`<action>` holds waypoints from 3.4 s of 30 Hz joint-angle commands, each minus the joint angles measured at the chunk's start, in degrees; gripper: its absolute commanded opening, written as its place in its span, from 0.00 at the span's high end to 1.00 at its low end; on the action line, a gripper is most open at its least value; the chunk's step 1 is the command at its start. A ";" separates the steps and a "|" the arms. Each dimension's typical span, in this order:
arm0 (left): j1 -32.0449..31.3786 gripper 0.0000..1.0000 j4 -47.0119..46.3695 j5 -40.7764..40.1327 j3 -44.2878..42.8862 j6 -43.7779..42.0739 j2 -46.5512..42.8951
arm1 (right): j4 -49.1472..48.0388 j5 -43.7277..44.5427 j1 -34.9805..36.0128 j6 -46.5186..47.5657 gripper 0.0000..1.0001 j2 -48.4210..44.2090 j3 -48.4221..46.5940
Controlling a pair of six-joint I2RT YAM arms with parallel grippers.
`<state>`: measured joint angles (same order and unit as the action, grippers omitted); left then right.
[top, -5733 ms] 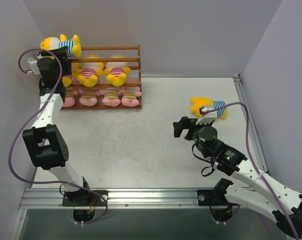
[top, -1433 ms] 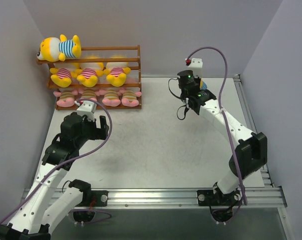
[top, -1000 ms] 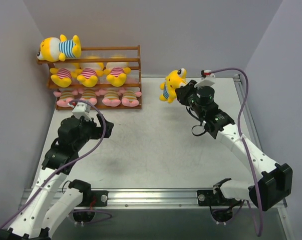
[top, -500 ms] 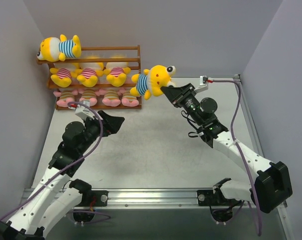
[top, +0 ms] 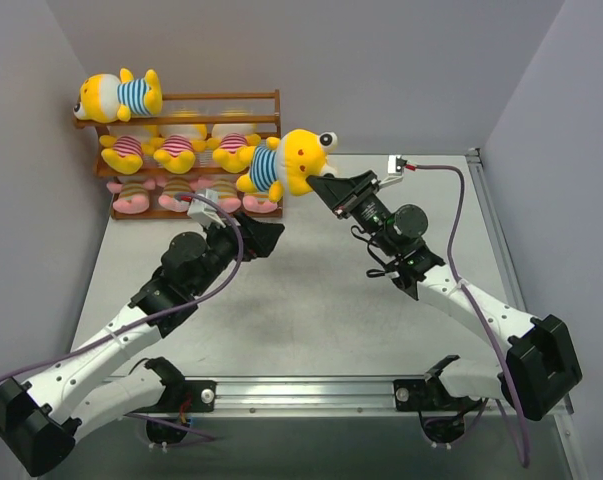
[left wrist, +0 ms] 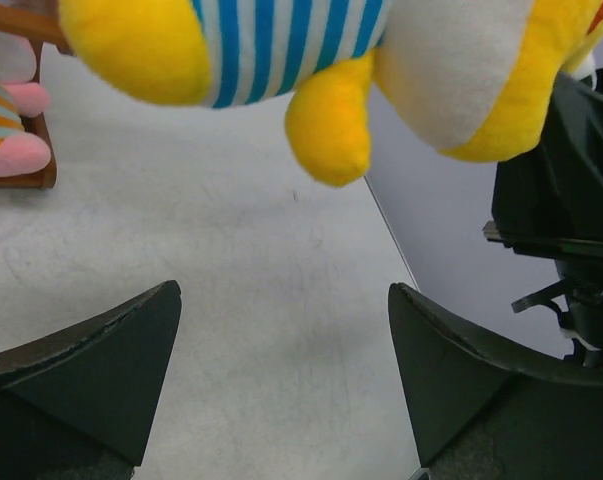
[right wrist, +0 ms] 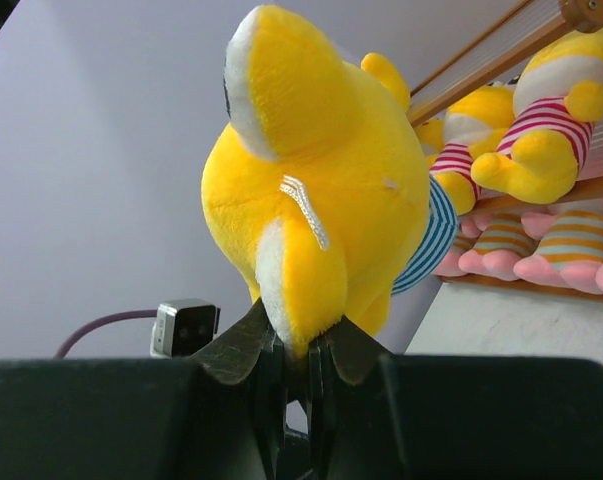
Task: Place and organize the stuffed toys onto the shelf
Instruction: Pass the stuffed toy from the right arm to the left, then place the stuffed toy onto shelf
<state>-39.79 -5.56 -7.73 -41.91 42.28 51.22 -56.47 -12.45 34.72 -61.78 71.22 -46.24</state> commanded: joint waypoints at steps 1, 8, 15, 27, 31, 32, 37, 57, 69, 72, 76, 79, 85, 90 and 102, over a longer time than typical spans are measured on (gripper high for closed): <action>-1.34 0.08 -7.18 -5.00 -5.10 -3.52 1.77 | -7.34 -0.39 0.96 -0.98 1.00 -0.21 -0.17; -2.92 0.19 -7.53 -8.44 -8.97 -8.61 6.43 | -8.13 -1.00 1.58 -1.15 1.00 -0.12 0.10; -3.01 0.30 -7.88 -10.46 -11.08 -11.52 8.72 | -8.22 -1.44 1.58 -0.97 1.00 -0.29 0.18; -3.01 0.34 -9.64 -10.99 -12.40 -12.57 11.36 | -9.71 -2.58 1.93 -1.85 1.00 0.50 0.71; -3.01 0.38 -10.87 -10.99 -12.58 -13.28 11.27 | -9.54 -2.76 2.02 -1.77 1.00 0.50 0.80; -2.93 0.38 -11.13 -11.17 -12.41 -13.28 11.18 | -9.36 -2.76 2.02 -1.77 1.00 0.41 0.89; -2.93 0.46 -11.75 -12.40 -11.97 -14.24 10.92 | -9.27 -2.84 2.11 -1.94 1.00 0.23 1.77; -2.31 0.98 -4.21 -11.53 -14.33 -28.12 7.40 | 3.28 -1.71 2.02 5.17 0.31 -4.51 -0.16; 5.67 0.98 3.54 -6.52 -21.71 -30.51 8.72 | 27.09 4.61 1.67 23.80 0.06 -13.64 -6.05; 9.10 0.98 4.07 -3.09 -24.62 -27.97 10.03 | 33.16 8.12 1.49 28.71 0.06 -17.42 -7.55; 11.13 0.98 5.03 -2.03 -29.36 -26.73 12.84 | 40.10 12.27 1.40 32.94 0.05 -20.85 -8.25; 12.45 0.98 5.47 -2.29 -33.66 -25.50 15.39 | 43.09 15.52 1.32 34.79 0.04 -22.79 -8.25; 15.09 0.98 9.08 -5.89 -40.88 -20.15 20.14 | 46.35 16.75 1.14 36.38 0.04 -25.16 -7.29; 17.37 0.98 7.77 -9.67 -43.60 -16.19 23.04 | 48.20 17.11 1.14 38.05 0.04 -26.66 -7.11; 18.52 0.98 -1.98 -21.88 -46.86 -10.30 32.00 | 51.11 15.53 0.96 40.60 0.03 -27.54 -6.50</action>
<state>-21.80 -0.01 -24.86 -85.19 29.26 81.56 -4.60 3.62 35.99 -22.57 44.45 -52.42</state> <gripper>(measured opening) 0.060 0.966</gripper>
